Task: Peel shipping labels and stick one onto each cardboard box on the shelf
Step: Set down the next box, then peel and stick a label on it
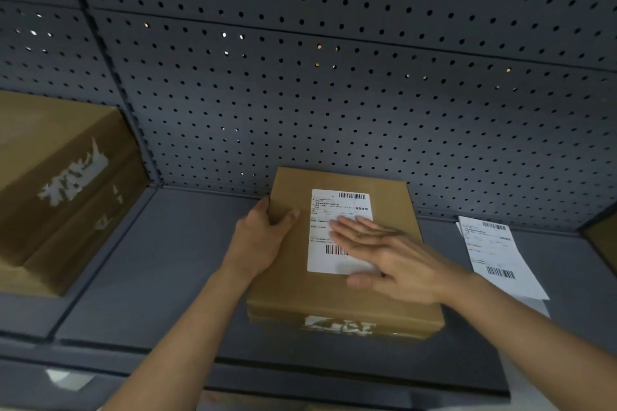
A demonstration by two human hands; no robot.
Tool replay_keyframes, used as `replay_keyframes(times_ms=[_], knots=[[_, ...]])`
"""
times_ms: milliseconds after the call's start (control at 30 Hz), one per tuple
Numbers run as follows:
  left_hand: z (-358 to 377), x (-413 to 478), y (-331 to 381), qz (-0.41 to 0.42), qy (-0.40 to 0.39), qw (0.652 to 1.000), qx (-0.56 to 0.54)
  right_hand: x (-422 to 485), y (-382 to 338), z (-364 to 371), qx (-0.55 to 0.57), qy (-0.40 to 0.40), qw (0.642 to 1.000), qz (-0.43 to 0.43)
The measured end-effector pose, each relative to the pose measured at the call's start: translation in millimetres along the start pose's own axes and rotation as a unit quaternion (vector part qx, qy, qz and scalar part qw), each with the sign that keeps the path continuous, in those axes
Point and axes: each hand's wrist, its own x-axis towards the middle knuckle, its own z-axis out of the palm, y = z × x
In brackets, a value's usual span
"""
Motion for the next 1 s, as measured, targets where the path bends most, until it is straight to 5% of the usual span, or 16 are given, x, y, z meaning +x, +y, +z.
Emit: replay_keyframes(times_ms=[567, 1000], knots=[[-1.5, -1.7, 0.6, 0.005, 0.003, 0.999, -0.038, 46.3, 36.3, -15.7, 0.019, -0.026, 0.988, 0.153], [2.6, -1.3, 1.6, -0.003, 0.01, 1.0, 0.005, -15.1, -58.7, 0.4, -0.033, -0.059, 0.998, 0.02]])
